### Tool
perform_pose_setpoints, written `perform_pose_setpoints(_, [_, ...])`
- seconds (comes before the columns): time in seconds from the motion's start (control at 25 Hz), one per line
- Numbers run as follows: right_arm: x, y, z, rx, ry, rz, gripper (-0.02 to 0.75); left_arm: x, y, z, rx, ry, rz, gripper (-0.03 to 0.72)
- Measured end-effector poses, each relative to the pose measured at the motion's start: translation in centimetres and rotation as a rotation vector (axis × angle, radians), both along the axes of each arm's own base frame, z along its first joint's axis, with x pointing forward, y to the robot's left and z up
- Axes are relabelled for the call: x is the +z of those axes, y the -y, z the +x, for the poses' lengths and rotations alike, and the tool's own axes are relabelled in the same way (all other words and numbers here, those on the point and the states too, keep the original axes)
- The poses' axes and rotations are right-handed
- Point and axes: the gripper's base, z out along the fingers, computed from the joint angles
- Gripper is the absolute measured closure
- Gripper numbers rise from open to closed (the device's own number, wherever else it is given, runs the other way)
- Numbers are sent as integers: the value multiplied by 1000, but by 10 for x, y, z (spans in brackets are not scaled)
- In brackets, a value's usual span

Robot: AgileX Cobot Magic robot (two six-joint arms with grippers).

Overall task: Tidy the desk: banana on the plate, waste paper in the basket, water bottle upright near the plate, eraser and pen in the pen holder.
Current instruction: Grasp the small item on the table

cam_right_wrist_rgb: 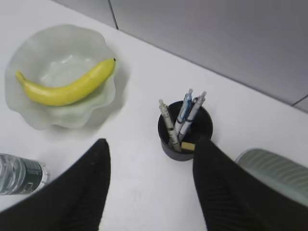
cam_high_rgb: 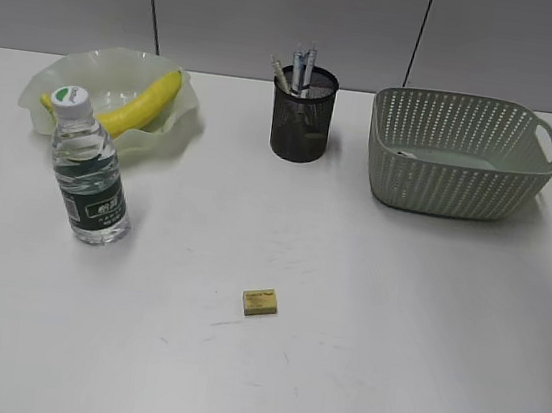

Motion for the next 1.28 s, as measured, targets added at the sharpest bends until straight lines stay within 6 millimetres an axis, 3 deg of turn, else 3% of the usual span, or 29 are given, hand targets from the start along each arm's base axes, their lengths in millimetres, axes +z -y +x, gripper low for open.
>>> perform_pose_setpoints(0.16, [44, 18, -30, 23, 81, 19, 302, 0, 0, 0, 0, 0, 0, 357])
perform_pose_setpoints(0.28, [58, 34, -53, 27, 87, -6, 302, 0, 0, 0, 0, 0, 0, 357])
perform_pose_setpoints(0.6, [52, 91, -128, -27, 28, -163, 302, 0, 0, 0, 2, 1, 2, 357])
perform_pose_setpoints(0.84, [15, 139, -196, -86, -58, -236, 302, 0, 0, 0, 2, 1, 2, 357])
perform_pose_setpoints(1.16, [-59, 198, -292, -92, -82, -257, 302, 0, 1, 2, 3, -8, 9, 357])
perform_pose_setpoints(1.28, [-83, 213, -317, -92, -58, -241, 302, 7, 7, 12, 6, -27, 19, 357])
